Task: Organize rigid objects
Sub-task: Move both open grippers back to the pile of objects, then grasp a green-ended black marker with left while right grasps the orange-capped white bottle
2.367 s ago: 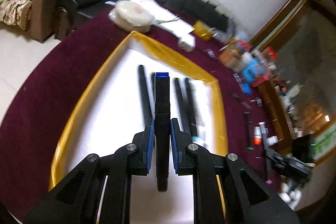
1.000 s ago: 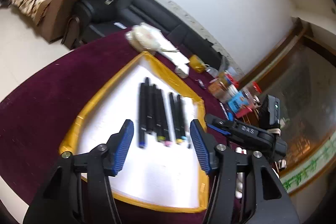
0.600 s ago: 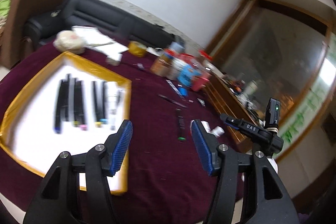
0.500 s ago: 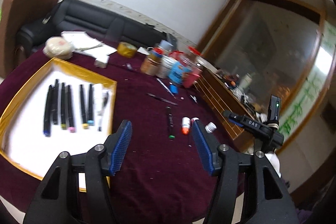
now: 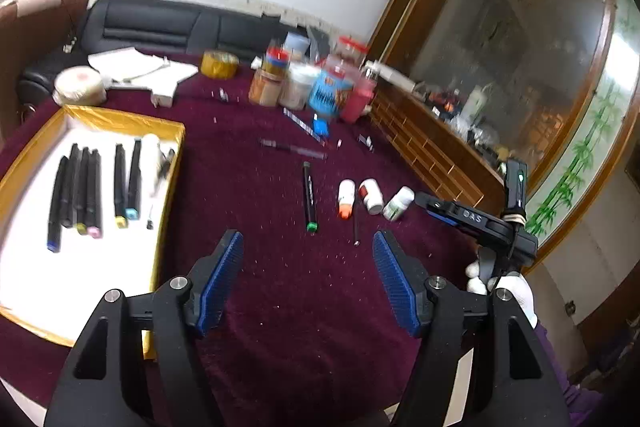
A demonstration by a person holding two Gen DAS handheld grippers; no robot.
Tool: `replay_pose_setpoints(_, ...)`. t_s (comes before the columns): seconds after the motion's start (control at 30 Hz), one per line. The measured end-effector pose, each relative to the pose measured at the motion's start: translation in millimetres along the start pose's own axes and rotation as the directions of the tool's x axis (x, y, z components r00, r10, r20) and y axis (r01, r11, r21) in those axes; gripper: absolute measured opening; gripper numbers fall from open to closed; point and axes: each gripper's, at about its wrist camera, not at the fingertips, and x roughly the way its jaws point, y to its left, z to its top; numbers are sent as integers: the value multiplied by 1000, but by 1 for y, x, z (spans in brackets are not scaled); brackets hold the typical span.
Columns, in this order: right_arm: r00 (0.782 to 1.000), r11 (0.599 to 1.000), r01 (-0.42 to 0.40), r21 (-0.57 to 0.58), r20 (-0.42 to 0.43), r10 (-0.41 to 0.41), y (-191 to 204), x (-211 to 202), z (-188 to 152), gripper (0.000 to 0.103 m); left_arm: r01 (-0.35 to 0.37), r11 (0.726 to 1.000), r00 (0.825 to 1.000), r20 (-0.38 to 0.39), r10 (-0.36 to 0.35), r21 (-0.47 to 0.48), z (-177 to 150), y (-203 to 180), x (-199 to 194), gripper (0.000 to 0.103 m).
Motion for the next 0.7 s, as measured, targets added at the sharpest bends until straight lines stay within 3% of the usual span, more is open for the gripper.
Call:
replay_pose_setpoints(0.2,996,999,-32,-29,-81,29,19,61,0,47,-19,1000,994,-107,19,3,-14,-2,41,66)
replay_pose_setpoints(0.47,982,984,129,-120,-123,-144,39,123,11,43,-117,993,983,-139,119,21,-4,8,69,66)
replay_pose_setpoints(0.57,983,991,105,-87,-142,-117,34,134,14,25,-130,991,978,-160,132,28,4,10,87,66)
replay_pose_setpoints(0.7,988,998,51,-40,-142,-56,22,132,12,24,-146,988,964,-219,151,40,12,8,126,66)
